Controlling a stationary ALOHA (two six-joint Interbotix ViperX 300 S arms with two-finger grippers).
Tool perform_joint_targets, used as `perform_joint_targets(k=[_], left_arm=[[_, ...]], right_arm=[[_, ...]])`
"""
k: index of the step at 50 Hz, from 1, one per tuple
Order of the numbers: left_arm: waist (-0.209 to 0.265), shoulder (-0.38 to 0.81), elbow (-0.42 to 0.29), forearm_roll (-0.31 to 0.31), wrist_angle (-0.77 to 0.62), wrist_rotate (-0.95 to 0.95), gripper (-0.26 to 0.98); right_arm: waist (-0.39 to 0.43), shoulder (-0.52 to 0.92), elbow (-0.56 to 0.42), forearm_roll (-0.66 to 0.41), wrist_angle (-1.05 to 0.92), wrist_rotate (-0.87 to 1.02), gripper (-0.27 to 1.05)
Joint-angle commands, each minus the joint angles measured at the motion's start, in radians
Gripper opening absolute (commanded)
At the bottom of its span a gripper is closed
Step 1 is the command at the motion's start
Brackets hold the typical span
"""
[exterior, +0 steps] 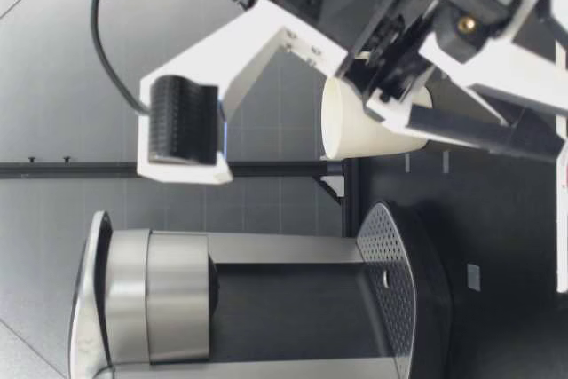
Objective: Place the coffee capsule inside the capsule container, then place the cup onto the center of the cup tray.
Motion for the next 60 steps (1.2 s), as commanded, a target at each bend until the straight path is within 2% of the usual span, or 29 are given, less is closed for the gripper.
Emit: perform_joint_targets(k=[1, 25, 43, 51, 60], left_arm=[[0.002, 0.002, -0.012, 0.003, -0.011, 0.000, 0.18], [0.002, -0.005, -0.012, 0.003, -0.008, 0.000, 0.18], [0.002, -0.006, -0.014, 0.002, -0.008, -0.002, 0.18], [0.002, -0.008, -0.012, 0.002, -0.006, -0.002, 0.18], [0.002, -0.006, -0.012, 0.003, -0.008, -0.002, 0.18]], right_arm=[[0.005, -0.012, -0.031, -0.002, -0.002, -0.006, 0.97], [0.005, 0.034, -0.084, -0.003, 0.028, -0.043, 0.97], [0.002, 0.057, -0.104, -0.003, 0.052, -0.043, 0.89], [-0.002, 0.052, -0.107, -0.003, 0.055, -0.043, 0.81], [-0.003, 0.041, -0.109, -0.003, 0.055, -0.046, 0.64]])
